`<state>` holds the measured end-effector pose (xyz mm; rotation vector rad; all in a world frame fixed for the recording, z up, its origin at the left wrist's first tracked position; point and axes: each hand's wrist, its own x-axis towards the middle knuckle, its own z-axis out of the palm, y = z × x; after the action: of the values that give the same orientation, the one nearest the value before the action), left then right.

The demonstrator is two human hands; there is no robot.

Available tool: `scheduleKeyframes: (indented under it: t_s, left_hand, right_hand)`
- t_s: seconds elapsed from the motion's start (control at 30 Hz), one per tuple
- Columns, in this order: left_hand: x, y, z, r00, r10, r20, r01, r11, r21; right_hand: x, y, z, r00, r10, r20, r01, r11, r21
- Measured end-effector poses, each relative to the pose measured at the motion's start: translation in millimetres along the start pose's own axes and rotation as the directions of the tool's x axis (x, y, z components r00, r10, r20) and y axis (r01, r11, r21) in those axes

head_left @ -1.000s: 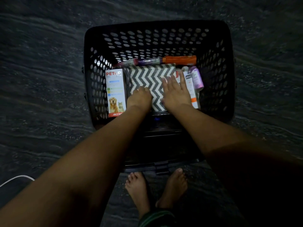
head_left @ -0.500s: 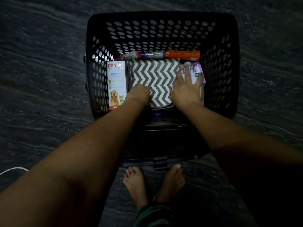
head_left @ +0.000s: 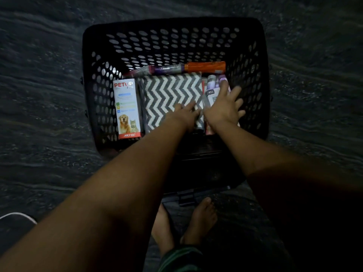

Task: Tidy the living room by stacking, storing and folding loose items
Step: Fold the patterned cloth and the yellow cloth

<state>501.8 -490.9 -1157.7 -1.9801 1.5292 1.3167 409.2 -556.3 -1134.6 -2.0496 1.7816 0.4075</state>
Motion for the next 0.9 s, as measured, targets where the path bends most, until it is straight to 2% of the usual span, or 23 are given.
scheduleKeyframes:
  t_s: [0.1, 0.13, 0.23, 0.33, 0.47, 0.53, 0.6, 0.67, 0.73, 0.8, 0.87, 0.9]
  left_hand:
    - [-3, 6, 3, 0.999, 0.004, 0.034, -0.005, 1.000, 0.013]
    - [-4, 7, 1, 1.000, 0.004, 0.009, -0.004, 1.000, -0.004]
    - [-5, 10, -3, 0.992, 0.005, -0.127, -0.015, 0.997, -0.076]
    - [0, 13, -8, 0.985, -0.014, -0.175, -0.018, 0.984, -0.179]
    - [14, 12, -9, 0.974, -0.022, -0.226, -0.049, 0.952, -0.301]
    - [9, 17, -11, 0.953, -0.061, -0.295, -0.100, 0.860, -0.500]
    - [2, 21, -15, 0.941, -0.106, -0.320, -0.160, 0.694, -0.702]
    - [0, 24, -15, 0.950, -0.122, -0.288, -0.162, 0.597, -0.786]
    - [1, 25, -14, 0.960, -0.115, -0.254, -0.153, 0.544, -0.825]
    - [3, 25, -14, 0.975, -0.130, -0.177, -0.117, 0.377, -0.919]
    - [5, 26, -14, 0.974, -0.203, -0.100, -0.052, 0.231, -0.972]
    - [5, 27, -15, 0.974, -0.218, -0.065, -0.023, 0.193, -0.981]
  right_hand:
    - [2, 1, -1, 0.985, -0.062, -0.158, 0.033, 0.983, -0.178]
    - [5, 2, -1, 0.984, -0.064, -0.164, 0.027, 0.976, -0.216]
    - [11, 4, 3, 0.997, -0.042, -0.065, 0.022, 0.961, -0.275]
    - [10, -2, 7, 0.999, -0.019, -0.025, 0.013, 0.975, -0.224]
    - [6, -10, 10, 0.998, 0.023, -0.065, -0.029, 0.995, -0.095]
    - [3, -7, 10, 0.999, -0.016, -0.048, 0.012, 0.997, -0.082]
    - [2, -1, 8, 0.997, -0.068, -0.037, 0.063, 0.992, -0.106]
    - [3, 6, 7, 0.995, -0.095, -0.013, 0.093, 0.989, -0.119]
    - [4, 11, 6, 0.994, -0.108, 0.007, 0.108, 0.992, -0.071]
    - [6, 14, 3, 0.994, -0.110, -0.024, 0.111, 0.993, 0.027]
    - [8, 16, -1, 0.992, -0.074, -0.098, 0.087, 0.988, 0.128]
    - [9, 17, -3, 0.993, -0.042, -0.109, 0.060, 0.984, 0.169]
